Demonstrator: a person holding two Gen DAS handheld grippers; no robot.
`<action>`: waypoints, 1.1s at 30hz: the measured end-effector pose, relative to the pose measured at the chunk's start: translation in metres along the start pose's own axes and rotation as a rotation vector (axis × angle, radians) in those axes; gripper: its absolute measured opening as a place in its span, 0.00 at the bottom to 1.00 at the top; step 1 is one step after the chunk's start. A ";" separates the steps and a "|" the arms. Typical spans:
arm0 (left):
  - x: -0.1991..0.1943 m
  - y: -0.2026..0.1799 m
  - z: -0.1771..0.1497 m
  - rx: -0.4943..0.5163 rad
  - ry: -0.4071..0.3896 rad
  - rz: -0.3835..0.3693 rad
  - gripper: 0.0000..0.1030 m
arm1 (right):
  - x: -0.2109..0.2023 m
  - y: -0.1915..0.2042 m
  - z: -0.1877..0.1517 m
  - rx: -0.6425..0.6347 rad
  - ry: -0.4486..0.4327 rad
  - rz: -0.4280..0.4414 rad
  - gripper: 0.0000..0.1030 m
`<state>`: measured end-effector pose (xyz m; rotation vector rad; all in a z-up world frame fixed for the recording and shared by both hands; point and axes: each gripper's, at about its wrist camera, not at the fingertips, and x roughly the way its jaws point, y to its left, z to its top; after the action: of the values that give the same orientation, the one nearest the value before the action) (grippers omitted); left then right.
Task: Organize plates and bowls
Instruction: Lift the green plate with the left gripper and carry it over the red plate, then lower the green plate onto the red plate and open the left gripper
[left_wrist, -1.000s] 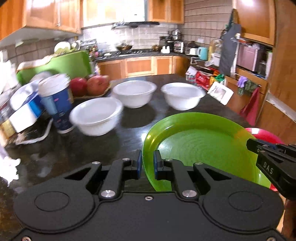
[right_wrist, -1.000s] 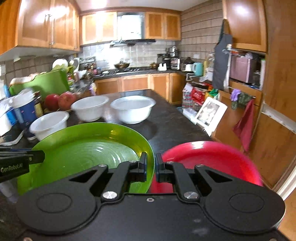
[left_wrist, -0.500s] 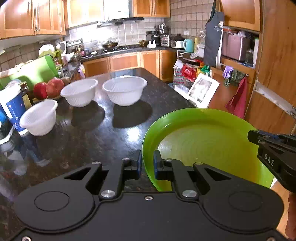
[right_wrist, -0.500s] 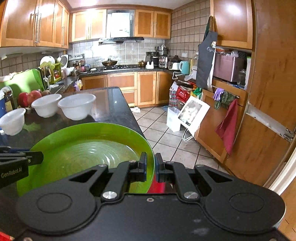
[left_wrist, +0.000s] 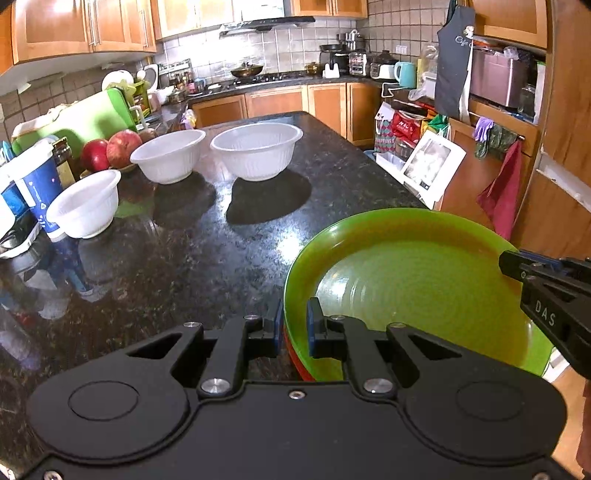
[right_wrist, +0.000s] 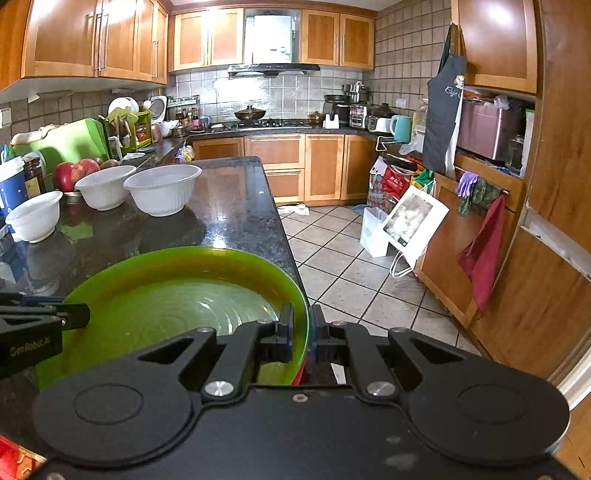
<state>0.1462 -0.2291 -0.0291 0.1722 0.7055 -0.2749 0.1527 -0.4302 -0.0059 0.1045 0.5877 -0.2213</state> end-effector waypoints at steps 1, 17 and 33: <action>0.000 -0.001 -0.001 0.000 0.001 0.004 0.16 | -0.001 -0.001 -0.001 0.000 0.002 0.004 0.10; -0.011 0.000 0.001 -0.020 -0.016 0.047 0.31 | -0.011 0.001 0.003 -0.017 -0.049 0.041 0.19; -0.025 0.076 0.002 -0.104 0.033 0.121 0.31 | -0.016 0.055 0.033 -0.017 0.003 0.236 0.19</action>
<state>0.1521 -0.1522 -0.0064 0.1199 0.7378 -0.1193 0.1707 -0.3796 0.0319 0.1570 0.5752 0.0130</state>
